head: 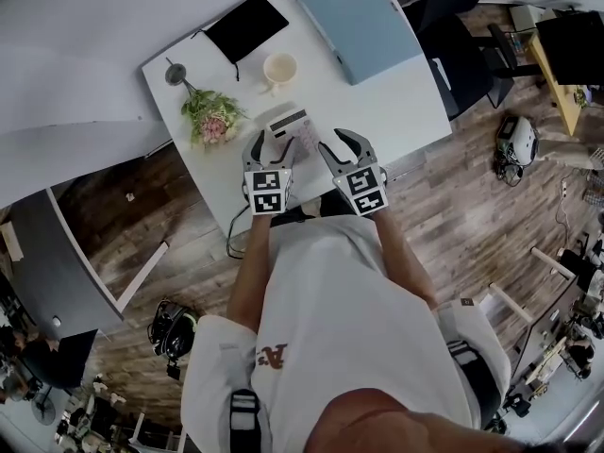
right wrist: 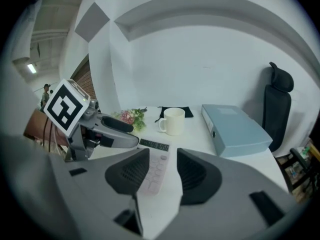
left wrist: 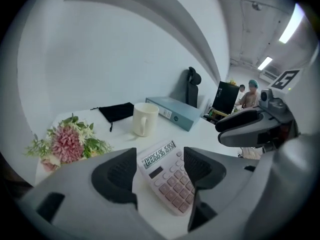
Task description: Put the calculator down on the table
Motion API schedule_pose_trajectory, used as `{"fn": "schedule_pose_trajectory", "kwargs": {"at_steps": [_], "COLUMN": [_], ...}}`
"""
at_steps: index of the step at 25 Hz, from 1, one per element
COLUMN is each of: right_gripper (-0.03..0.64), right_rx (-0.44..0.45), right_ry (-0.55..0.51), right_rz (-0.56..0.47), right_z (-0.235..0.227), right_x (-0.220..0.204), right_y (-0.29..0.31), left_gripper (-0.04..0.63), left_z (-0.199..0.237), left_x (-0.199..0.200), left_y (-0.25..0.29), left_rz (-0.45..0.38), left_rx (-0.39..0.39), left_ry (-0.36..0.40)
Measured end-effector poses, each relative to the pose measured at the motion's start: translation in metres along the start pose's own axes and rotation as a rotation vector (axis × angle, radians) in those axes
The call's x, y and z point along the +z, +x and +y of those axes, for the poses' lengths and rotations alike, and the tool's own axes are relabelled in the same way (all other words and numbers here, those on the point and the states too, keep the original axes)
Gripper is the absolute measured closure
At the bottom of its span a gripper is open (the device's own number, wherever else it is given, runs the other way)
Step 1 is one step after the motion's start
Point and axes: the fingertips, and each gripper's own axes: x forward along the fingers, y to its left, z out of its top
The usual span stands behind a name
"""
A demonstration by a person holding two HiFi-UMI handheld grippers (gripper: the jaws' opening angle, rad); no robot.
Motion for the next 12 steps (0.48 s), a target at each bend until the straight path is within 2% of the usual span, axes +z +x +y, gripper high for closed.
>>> {"fn": "schedule_pose_trajectory", "kwargs": {"at_steps": [6, 12], "right_gripper": [0.456, 0.485], "right_rx": [-0.079, -0.152], "right_ry": [-0.035, -0.072], "right_rz": [-0.093, -0.188], "right_z": [-0.001, 0.001], "right_x": [0.033, 0.071], "right_y": [-0.017, -0.038], "left_gripper": [0.322, 0.394], "left_z": [-0.003, -0.006], "left_x": [0.044, 0.091], "left_y": [-0.026, -0.057], "left_rz": [-0.128, -0.274], "left_rx": [-0.039, -0.071], "left_ry": [0.094, 0.192]}}
